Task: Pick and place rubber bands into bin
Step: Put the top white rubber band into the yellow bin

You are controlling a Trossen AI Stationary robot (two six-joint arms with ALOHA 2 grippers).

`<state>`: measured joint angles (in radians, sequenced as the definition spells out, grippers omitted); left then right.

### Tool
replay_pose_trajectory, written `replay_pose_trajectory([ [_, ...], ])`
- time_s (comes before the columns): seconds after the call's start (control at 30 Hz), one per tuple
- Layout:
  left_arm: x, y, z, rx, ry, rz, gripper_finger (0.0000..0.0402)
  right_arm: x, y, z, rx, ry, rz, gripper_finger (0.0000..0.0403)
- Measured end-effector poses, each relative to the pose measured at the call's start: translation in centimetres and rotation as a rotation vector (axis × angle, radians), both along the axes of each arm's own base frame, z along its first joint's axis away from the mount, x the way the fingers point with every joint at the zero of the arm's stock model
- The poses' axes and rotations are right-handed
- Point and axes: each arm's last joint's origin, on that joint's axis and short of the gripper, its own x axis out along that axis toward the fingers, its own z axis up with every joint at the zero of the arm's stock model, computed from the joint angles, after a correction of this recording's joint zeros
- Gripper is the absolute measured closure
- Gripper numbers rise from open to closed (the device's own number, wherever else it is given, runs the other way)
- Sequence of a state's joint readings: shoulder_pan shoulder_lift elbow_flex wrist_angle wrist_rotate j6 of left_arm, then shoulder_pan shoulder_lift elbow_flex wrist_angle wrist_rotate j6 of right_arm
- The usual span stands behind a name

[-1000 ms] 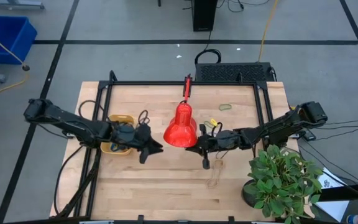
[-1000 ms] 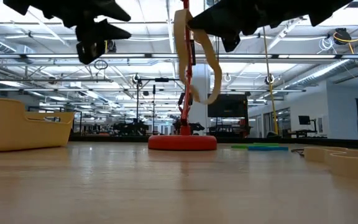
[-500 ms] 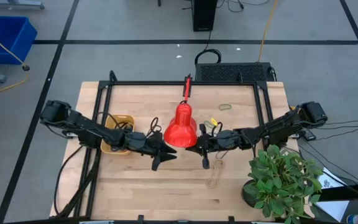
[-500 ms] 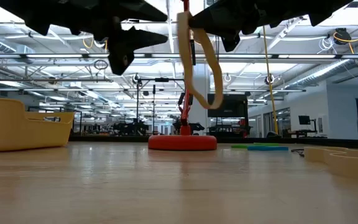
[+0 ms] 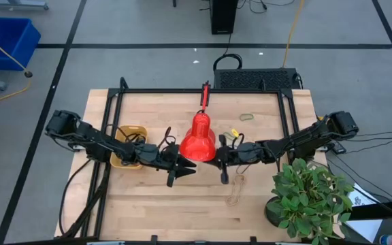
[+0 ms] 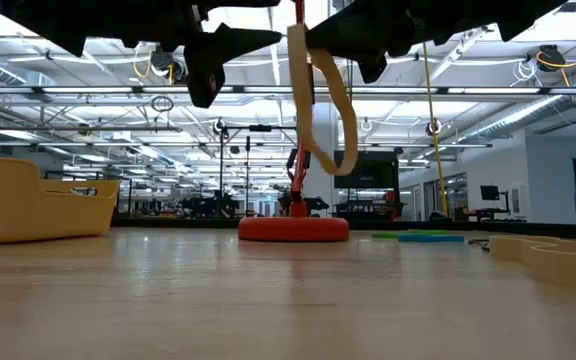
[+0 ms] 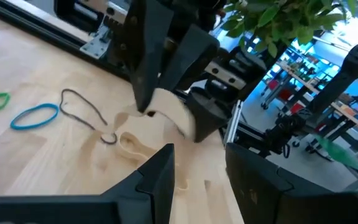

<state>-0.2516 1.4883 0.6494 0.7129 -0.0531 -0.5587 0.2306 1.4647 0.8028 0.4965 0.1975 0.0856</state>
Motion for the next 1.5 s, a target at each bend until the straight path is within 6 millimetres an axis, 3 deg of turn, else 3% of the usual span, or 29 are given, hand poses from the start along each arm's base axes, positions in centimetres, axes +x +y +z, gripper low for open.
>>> replay_pose_trajectory([
  [0.73,0.1,0.2,-0.1,0.011,0.005,0.078,0.0252,0.0,-0.1,0.0,-0.022,-0.001,-0.013,0.0403],
  [1.03,0.9,-0.4,-1.6,-0.021,0.065,0.068,0.0252,0.0,-0.1,0.0,-0.023,0.003,-0.012,0.0403],
  [1.3,2.0,-0.8,-1.4,-0.006,0.054,0.033,0.0252,0.0,-0.1,-0.1,-0.025,0.010,-0.012,0.0403],
  [1.5,2.0,-0.8,-1.4,0.002,0.054,0.037,0.0286,0.0,-0.1,-0.1,-0.025,0.010,-0.012,0.0403],
])
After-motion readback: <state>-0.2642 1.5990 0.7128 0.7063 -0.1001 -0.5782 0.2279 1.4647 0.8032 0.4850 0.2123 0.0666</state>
